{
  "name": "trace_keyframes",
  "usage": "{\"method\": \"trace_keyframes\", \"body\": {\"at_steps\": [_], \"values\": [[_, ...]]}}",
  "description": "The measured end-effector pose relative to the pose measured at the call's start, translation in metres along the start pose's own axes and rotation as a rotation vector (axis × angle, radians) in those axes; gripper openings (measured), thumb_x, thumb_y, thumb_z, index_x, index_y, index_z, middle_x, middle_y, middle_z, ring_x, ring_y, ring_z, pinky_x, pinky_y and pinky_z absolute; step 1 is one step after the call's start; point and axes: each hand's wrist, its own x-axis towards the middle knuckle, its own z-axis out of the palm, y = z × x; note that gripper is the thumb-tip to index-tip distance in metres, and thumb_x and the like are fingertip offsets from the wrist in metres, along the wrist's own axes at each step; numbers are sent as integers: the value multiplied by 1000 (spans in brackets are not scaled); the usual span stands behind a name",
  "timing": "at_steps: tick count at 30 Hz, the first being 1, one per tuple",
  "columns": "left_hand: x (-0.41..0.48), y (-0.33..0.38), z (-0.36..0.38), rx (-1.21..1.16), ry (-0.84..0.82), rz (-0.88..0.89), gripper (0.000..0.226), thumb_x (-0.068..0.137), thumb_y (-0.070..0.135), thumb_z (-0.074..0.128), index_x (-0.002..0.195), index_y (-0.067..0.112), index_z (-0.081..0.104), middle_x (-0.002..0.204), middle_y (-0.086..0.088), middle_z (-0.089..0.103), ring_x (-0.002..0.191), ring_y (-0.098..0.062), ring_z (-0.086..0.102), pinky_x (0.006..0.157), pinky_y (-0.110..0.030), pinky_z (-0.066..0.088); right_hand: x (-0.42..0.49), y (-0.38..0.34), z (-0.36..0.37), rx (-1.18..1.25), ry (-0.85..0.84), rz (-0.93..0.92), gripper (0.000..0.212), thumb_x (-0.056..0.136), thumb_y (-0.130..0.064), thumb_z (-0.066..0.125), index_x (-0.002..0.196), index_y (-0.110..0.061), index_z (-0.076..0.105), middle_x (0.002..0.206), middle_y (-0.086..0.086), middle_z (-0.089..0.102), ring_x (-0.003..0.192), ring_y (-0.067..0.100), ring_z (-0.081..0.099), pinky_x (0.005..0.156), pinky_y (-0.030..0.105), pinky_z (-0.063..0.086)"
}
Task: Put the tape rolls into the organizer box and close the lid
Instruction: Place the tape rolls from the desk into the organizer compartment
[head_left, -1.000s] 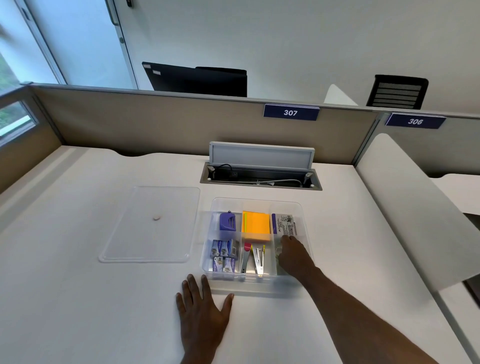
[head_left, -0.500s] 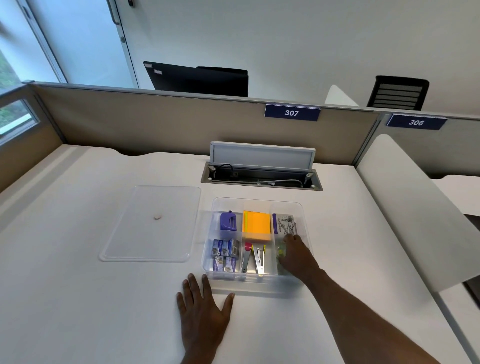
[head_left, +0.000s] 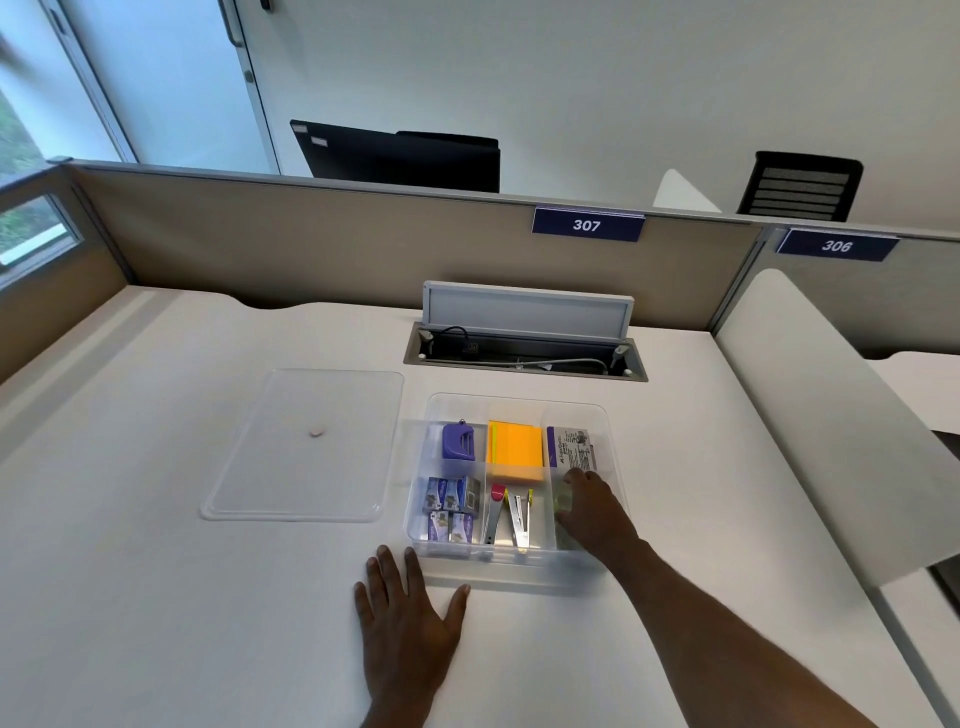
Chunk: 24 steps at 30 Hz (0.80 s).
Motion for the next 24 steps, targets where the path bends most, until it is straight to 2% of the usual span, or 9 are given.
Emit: {"method": "trace_keyframes", "body": {"at_steps": [5, 10, 14, 17, 24], "values": [[2, 0, 1, -8, 2, 0, 99, 77, 78, 7, 139, 9, 43, 147, -25, 38, 136, -41, 37, 110, -56, 31, 0, -2, -7, -31, 11, -13, 38, 87, -17, 58, 120, -3, 48, 122, 19, 55, 108, 34, 58, 93, 41, 53], [1, 0, 3, -8, 3, 0, 100, 77, 79, 8, 140, 9, 41, 149, -25, 36, 138, -40, 35, 112, -55, 28, 1, -5, -16, -38, 136, 58, 32, 86, -5, 50, 117, 2, 50, 114, 22, 59, 100, 37, 61, 86, 40, 53], [1, -1, 5, -2, 2, -6, 101, 75, 79, 4, 144, 11, 34, 153, -22, 29, 142, -37, 27, 115, -53, 22, 3, -6, -28, -41, -7, 181, 33, 82, -8, 57, 113, 3, 56, 114, 22, 64, 101, 35, 64, 83, 37, 55], [1, -2, 5, -10, 6, -4, 102, 74, 80, 4, 145, 12, 32, 154, -22, 27, 143, -37, 25, 116, -52, 20, 3, -8, -30, -86, -110, 172, 37, 81, -9, 59, 116, 3, 57, 116, 22, 66, 100, 34, 67, 81, 35, 56], [1, -1, 5, -4, 4, -7, 106, 72, 80, -4, 146, 12, 28, 156, -21, 23, 144, -35, 21, 118, -51, 18, -7, -8, -17, -207, -190, 157, 42, 82, -11, 60, 120, 3, 48, 118, 19, 64, 107, 35, 65, 87, 41, 54]]}}
